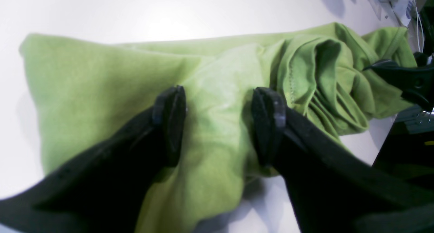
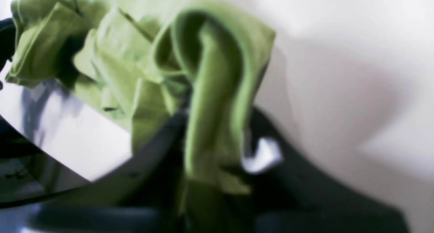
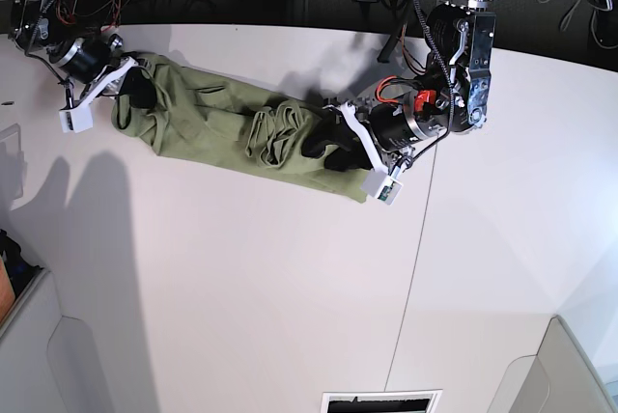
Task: Layout the t-shirt on the table in an organized manner, then fold the t-shirt properly
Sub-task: 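Release with the left gripper and lay the folded end on the strip, then fold the strip end with the right gripper toward the left gripper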
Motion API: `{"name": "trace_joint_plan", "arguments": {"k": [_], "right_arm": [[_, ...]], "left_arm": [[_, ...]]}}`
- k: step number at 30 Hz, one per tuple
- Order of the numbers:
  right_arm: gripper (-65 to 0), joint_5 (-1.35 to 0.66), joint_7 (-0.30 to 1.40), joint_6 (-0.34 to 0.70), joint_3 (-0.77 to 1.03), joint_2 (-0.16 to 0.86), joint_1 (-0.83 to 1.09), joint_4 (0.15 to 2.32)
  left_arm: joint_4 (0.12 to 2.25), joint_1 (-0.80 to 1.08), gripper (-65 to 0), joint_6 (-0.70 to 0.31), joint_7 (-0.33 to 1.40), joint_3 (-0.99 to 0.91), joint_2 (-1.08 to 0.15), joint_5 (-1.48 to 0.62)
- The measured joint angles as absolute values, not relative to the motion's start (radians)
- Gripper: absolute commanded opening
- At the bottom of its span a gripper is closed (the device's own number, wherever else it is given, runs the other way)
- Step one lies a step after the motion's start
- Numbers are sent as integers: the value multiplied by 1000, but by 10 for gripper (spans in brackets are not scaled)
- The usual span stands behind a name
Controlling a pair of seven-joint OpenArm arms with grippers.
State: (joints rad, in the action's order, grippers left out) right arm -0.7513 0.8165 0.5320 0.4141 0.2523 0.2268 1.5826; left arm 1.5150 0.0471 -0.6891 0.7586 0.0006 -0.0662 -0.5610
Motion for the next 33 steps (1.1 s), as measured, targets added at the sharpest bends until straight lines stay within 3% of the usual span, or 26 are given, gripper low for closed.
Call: {"name": "trace_joint_plan", "arguments": {"k": [5, 10, 20, 26, 33], "right_arm": [[-650, -732, 835, 533, 458, 257, 202, 1581], [-650, -731, 835, 533, 522, 313, 197, 1580], [-650, -738, 834, 533, 542, 433, 188, 1580], [-650, -762, 842, 533, 544, 430, 122, 1580], [-650, -778, 868, 533, 543, 426, 52, 1580]], "left_arm": [[1524, 20, -307, -688, 904, 1, -68, -708], [1627, -23, -307, -688, 942, 1, -68, -762], [1628, 19, -307, -688, 888, 1, -100, -611], [1451, 37, -307, -705, 794, 0, -99, -606], [1431, 27, -307, -701, 772, 40, -94, -614]]}}
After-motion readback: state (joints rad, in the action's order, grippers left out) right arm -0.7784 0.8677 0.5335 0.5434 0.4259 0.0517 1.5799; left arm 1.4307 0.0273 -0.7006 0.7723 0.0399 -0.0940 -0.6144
